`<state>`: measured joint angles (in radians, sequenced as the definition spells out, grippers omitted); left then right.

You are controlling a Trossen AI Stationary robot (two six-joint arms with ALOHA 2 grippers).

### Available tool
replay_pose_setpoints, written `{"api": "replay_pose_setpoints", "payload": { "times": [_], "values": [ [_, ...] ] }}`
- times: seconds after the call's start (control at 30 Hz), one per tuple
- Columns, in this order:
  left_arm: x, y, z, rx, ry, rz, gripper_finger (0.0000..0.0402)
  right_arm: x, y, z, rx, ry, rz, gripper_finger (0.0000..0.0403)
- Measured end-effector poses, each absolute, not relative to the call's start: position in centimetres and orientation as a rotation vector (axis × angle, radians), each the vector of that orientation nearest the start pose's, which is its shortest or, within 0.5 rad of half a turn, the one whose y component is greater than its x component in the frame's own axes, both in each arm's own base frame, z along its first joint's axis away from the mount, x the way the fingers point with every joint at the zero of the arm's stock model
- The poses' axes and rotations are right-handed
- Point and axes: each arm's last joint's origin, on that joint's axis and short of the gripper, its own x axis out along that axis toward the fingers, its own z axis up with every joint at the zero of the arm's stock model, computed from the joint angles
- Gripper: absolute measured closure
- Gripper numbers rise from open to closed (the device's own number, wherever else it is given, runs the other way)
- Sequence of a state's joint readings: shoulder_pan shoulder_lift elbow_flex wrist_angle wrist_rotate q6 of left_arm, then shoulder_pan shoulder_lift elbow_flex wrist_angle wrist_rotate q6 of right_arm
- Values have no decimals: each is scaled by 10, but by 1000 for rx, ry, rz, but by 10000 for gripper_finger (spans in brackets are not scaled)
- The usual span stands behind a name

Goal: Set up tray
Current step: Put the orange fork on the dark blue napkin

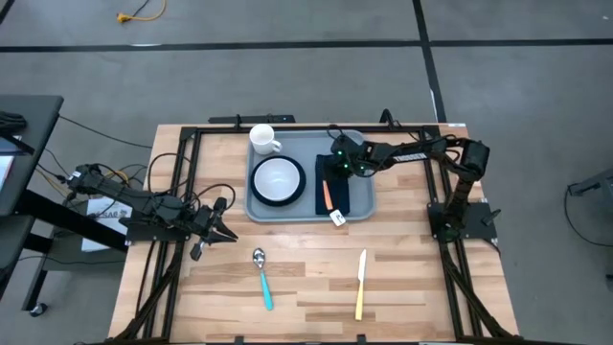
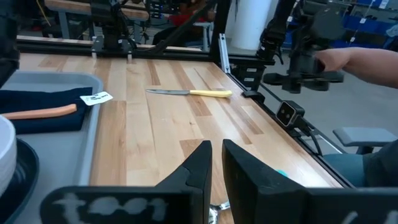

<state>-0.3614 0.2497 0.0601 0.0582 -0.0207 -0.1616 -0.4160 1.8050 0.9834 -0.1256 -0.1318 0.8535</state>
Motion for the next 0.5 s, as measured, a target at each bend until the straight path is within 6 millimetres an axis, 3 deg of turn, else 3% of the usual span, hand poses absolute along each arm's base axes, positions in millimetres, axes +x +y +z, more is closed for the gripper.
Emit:
{"api": "replay_pose_setpoints", "payload": {
  "times": [0.33, 0.5],
  "values": [
    [105, -39, 169, -135, 156, -322, 377, 346, -135, 180, 869, 738, -565, 342],
    [105, -39, 169, -140, 157, -322, 377, 346, -142, 196, 783, 794, -691, 343]
  ]
}}
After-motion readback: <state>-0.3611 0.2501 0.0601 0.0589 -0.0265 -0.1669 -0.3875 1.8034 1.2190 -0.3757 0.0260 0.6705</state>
